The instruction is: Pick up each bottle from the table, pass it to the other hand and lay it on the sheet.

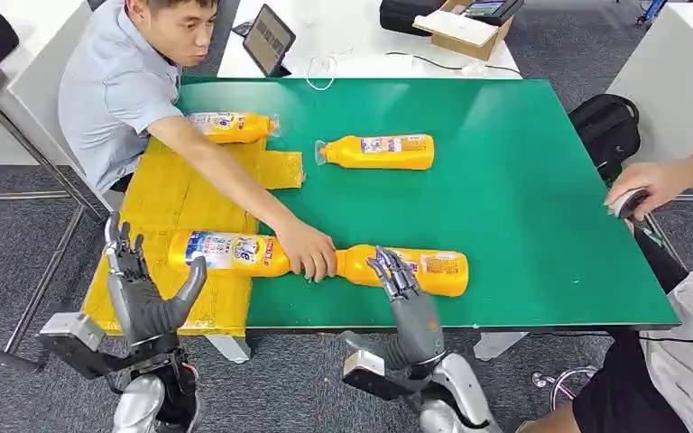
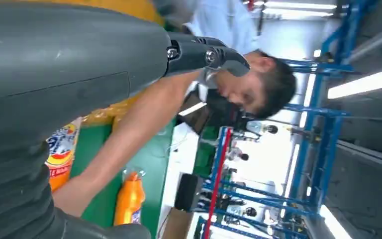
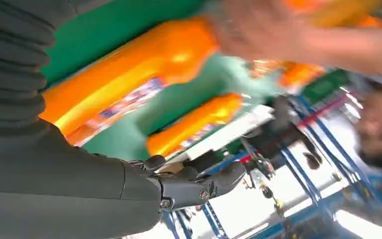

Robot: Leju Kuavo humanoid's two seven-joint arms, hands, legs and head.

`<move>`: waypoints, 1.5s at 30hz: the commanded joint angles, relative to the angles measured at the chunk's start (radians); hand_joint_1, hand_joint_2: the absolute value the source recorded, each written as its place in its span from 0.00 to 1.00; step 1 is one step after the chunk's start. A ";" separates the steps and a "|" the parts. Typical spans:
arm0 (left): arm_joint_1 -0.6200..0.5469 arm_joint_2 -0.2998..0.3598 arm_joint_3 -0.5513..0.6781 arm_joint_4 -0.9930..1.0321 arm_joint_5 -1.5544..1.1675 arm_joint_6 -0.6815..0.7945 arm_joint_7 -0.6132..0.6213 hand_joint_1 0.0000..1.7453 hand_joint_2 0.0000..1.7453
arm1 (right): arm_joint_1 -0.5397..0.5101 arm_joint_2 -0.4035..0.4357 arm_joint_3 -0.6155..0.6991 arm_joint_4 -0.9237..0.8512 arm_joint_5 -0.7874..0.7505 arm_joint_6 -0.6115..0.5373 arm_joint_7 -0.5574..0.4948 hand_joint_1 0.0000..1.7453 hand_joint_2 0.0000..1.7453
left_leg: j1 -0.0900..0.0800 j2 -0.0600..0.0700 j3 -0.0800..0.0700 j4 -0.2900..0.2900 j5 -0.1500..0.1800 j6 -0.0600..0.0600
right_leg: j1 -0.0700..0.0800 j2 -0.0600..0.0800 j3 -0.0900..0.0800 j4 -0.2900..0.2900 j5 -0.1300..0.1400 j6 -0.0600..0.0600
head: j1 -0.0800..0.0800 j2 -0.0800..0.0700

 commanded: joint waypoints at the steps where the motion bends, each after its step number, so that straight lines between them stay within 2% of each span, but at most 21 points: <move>1: 0.050 0.044 -0.064 -0.062 -0.091 0.045 0.083 0.00 1.00 | -0.178 -0.050 -0.064 0.320 0.093 0.055 0.092 0.00 1.00 | 0.001 0.003 0.005 0.000 -0.003 -0.002 | 0.001 0.003 0.004 -0.001 -0.001 -0.002 | 0.000 0.000; 6: -0.006 0.052 -0.094 0.023 -0.126 0.041 0.115 0.00 1.00 | -0.257 -0.018 -0.073 0.488 0.134 -0.036 0.095 0.00 1.00 | 0.001 0.001 0.005 -0.001 -0.001 -0.002 | 0.001 0.001 0.005 -0.002 0.000 -0.002 | 0.000 0.000; 11: -0.023 0.055 -0.104 0.043 -0.133 0.042 0.116 0.00 1.00 | -0.274 -0.008 -0.071 0.497 0.143 -0.049 0.106 0.00 1.00 | 0.001 0.002 0.005 0.000 -0.002 -0.002 | 0.002 0.002 0.005 -0.001 -0.001 -0.003 | 0.000 0.000; 15: -0.032 0.056 -0.110 0.058 -0.133 0.035 0.127 0.00 1.00 | -0.298 -0.013 -0.055 0.513 0.208 -0.086 0.172 0.00 1.00 | 0.001 0.001 0.004 -0.001 -0.001 -0.001 | 0.001 0.001 0.003 -0.001 -0.001 -0.002 | 0.000 0.000; 23: -0.018 0.064 -0.094 0.053 -0.163 0.036 0.144 0.00 1.00 | -0.275 -0.025 -0.071 0.502 0.203 -0.014 0.221 0.00 1.00 | 0.002 0.002 0.006 0.000 -0.002 -0.002 | 0.002 0.001 0.006 -0.001 -0.002 -0.003 | 0.000 0.000; 31: -0.044 0.091 -0.107 0.103 -0.180 -0.017 0.181 0.00 1.00 | -0.365 -0.004 -0.107 0.671 0.129 0.069 0.210 0.00 1.00 | 0.000 0.002 0.003 -0.001 -0.001 -0.001 | 0.001 0.002 0.002 0.000 0.000 -0.002 | 0.000 0.000; 39: -0.040 0.120 -0.095 0.102 -0.199 -0.111 0.260 0.00 1.00 | -0.465 -0.017 -0.073 0.826 0.179 0.195 0.325 0.00 1.00 | 0.001 0.002 0.009 -0.001 -0.001 -0.002 | 0.001 0.001 0.007 -0.001 0.000 -0.002 | 0.000 0.000; 45: -0.046 0.121 -0.095 0.113 -0.182 -0.139 0.273 0.00 1.00 | -0.487 -0.017 -0.068 0.853 0.184 0.216 0.332 0.00 1.00 | 0.001 0.001 0.012 -0.001 0.000 -0.001 | 0.001 -0.001 0.010 -0.002 0.001 -0.002 | 0.000 0.000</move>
